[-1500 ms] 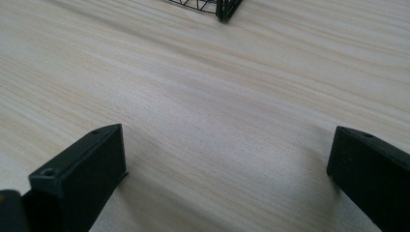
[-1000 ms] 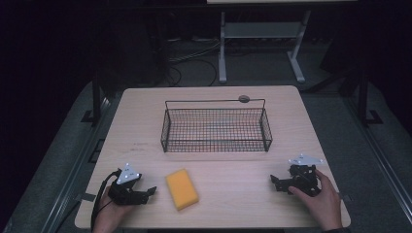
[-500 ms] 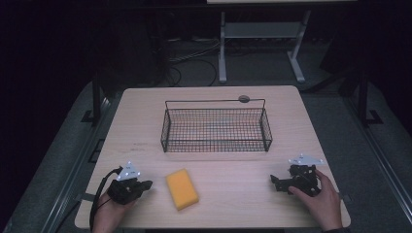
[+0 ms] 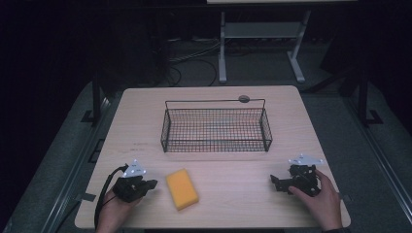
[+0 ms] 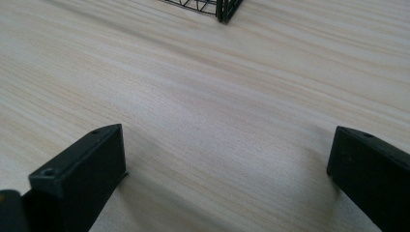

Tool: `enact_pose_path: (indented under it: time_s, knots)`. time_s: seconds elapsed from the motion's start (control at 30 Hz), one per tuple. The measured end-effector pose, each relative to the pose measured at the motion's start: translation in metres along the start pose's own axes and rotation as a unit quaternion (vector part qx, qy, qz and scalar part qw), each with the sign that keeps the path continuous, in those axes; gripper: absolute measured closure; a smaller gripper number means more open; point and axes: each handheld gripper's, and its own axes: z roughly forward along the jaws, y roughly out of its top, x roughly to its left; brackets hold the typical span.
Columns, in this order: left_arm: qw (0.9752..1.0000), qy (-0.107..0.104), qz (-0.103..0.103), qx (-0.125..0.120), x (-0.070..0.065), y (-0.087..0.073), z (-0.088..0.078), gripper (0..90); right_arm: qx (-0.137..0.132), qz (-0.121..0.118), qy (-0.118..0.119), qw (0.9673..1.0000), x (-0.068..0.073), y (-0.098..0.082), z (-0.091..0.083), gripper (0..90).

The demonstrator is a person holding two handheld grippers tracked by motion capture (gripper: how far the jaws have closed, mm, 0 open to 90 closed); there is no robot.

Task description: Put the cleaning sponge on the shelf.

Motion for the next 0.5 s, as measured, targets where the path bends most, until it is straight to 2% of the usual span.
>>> enact_pose_path:
  time_s: [0.13,0.3,0.5]
  knots:
    - [1.0,-0.004,-0.001,-0.002,-0.001,0.003,0.003,89.6,-0.001,0.001,0.0,1.0,0.0,0.0,0.0,0.0]
    - [0.9998,-0.02,-0.003,-0.006,-0.005,0.008,0.009,89.6,-0.001,0.001,0.0,1.0,0.0,0.0,0.0,0.0]
    - [0.9997,-0.023,0.0,-0.002,-0.006,0.012,0.013,89.6,-0.001,0.0,0.0,1.0,0.0,0.0,0.0,0.0]
